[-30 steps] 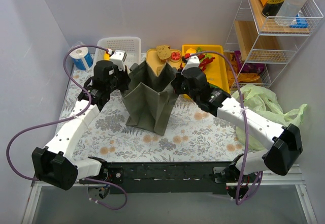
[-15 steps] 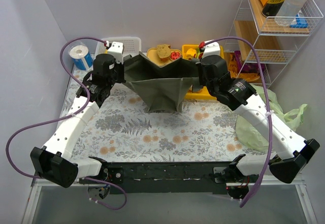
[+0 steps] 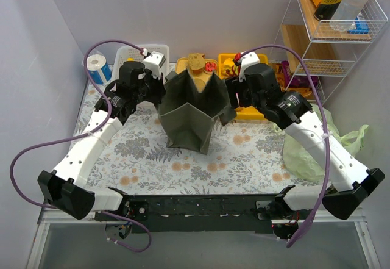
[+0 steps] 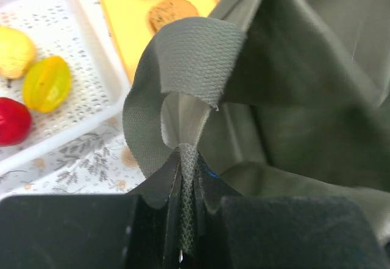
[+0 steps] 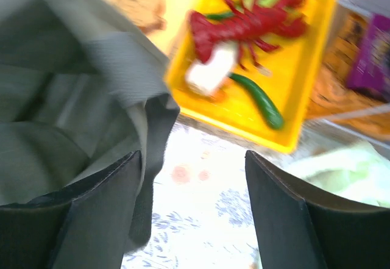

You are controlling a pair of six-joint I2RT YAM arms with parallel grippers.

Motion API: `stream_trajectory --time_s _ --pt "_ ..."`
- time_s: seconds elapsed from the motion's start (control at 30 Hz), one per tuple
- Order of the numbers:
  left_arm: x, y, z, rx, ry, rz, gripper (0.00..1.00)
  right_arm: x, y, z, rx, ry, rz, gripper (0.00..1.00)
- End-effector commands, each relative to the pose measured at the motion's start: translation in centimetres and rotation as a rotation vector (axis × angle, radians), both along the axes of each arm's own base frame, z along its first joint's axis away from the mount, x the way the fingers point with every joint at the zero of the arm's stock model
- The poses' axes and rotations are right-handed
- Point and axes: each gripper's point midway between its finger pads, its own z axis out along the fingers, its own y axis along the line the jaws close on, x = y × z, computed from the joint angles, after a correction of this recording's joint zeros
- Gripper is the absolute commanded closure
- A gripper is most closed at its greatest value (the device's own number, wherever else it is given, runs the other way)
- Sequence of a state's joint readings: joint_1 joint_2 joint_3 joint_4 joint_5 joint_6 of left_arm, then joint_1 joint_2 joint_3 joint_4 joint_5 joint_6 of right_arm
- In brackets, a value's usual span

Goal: Place the mixed food into the grocery bags and tie them

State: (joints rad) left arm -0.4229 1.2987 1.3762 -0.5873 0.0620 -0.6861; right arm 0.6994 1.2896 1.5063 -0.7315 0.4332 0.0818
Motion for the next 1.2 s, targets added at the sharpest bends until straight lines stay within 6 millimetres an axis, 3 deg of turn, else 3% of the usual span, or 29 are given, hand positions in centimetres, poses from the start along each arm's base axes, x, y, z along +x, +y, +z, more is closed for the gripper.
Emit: stream_trajectory --time_s 0.0,0.07,0.2,0.43,0.5,0.6,0.73,0.9,1.17 --pt "-1.9 -1.5 0.8 -0.051 0.072 -0.095 1.0 -1.6 3.6 8.4 0.287 -0.137 0.178 0.26" --pt "-2.2 -1.8 0.3 -0.061 0.093 -0.11 1.0 -2.7 5.6 12.0 0.425 -0.218 0.28 0.31" --pt "-2.3 -2.0 -0.4 -0.07 0.115 -0.107 1.0 -4.7 9.6 14.3 0.547 -0.252 0.442 0.44" --pt "-2.5 -2.1 -0.5 -0.083 0.119 -0.108 1.0 -5.1 18.9 10.4 0.596 -0.071 0.62 0.56" --pt "-2.5 -2.0 -0.3 -0.086 0.112 -0.109 1.0 -4.7 20.0 9.7 0.602 -0.048 0.619 0.58" --pt "-2.7 -1.9 0.0 -0.089 0.105 -0.109 1.0 -2.9 21.8 6.6 0.572 0.012 0.578 0.6" --pt "-2.9 -1.9 0.2 -0.092 0.098 -0.111 1.0 -1.1 22.5 3.4 0.526 0.072 0.487 0.62" --pt "-3.1 -1.6 0.4 -0.086 0.086 -0.108 1.0 0.3 21.3 -1.1 0.473 0.114 0.348 0.62" --pt "-3.1 -0.7 0.2 -0.064 0.065 -0.074 1.0 -0.1 19.2 -3.4 0.576 0.186 0.277 0.48"
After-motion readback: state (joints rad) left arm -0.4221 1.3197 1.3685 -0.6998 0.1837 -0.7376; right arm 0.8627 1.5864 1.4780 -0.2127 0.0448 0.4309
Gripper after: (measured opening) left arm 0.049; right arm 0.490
